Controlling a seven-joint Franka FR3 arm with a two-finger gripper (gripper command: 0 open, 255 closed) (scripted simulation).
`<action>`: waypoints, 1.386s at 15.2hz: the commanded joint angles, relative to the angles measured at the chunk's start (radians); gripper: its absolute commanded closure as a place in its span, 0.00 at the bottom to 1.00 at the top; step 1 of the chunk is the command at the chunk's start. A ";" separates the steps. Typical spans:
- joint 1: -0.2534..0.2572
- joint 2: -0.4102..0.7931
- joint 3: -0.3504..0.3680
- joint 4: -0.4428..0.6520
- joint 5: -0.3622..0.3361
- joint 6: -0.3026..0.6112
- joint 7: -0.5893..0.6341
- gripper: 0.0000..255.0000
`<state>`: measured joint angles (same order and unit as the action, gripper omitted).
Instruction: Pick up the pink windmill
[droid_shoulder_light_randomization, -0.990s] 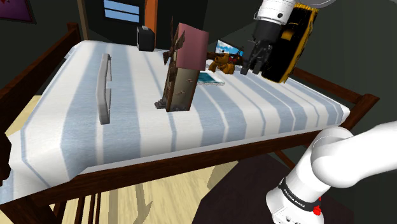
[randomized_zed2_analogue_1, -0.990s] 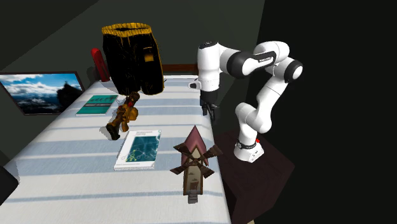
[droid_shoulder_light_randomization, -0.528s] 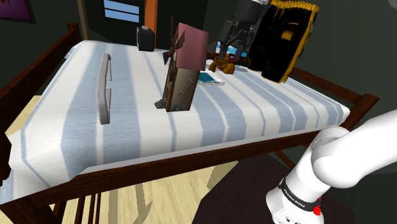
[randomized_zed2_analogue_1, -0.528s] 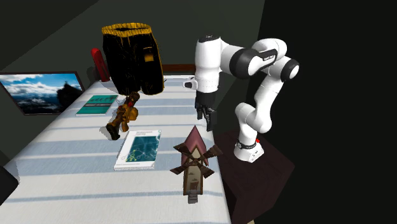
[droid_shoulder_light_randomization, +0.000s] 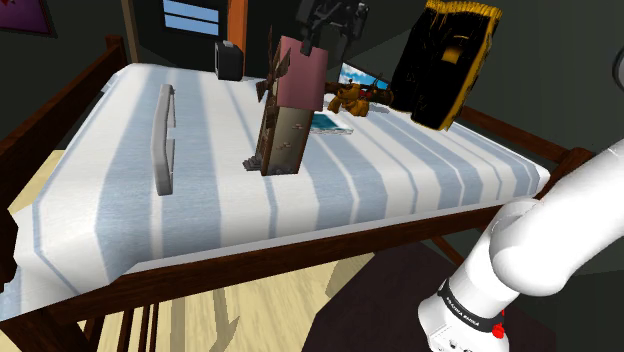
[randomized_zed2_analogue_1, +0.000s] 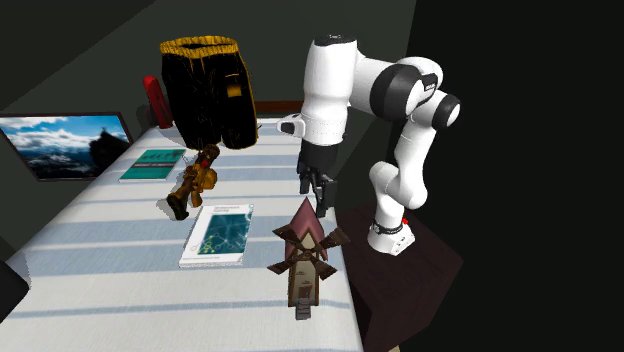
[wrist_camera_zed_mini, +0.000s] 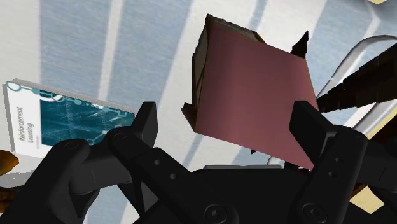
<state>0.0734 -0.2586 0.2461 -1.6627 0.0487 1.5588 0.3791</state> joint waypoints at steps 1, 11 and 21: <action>0.005 0.063 0.028 0.079 -0.028 0.002 0.038 0.00; 0.050 0.258 0.110 0.315 -0.146 -0.007 0.161 0.00; 0.045 0.229 0.105 0.230 -0.135 0.051 0.159 1.00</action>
<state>0.1189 -0.0297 0.3512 -1.4310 -0.0859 1.6098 0.5381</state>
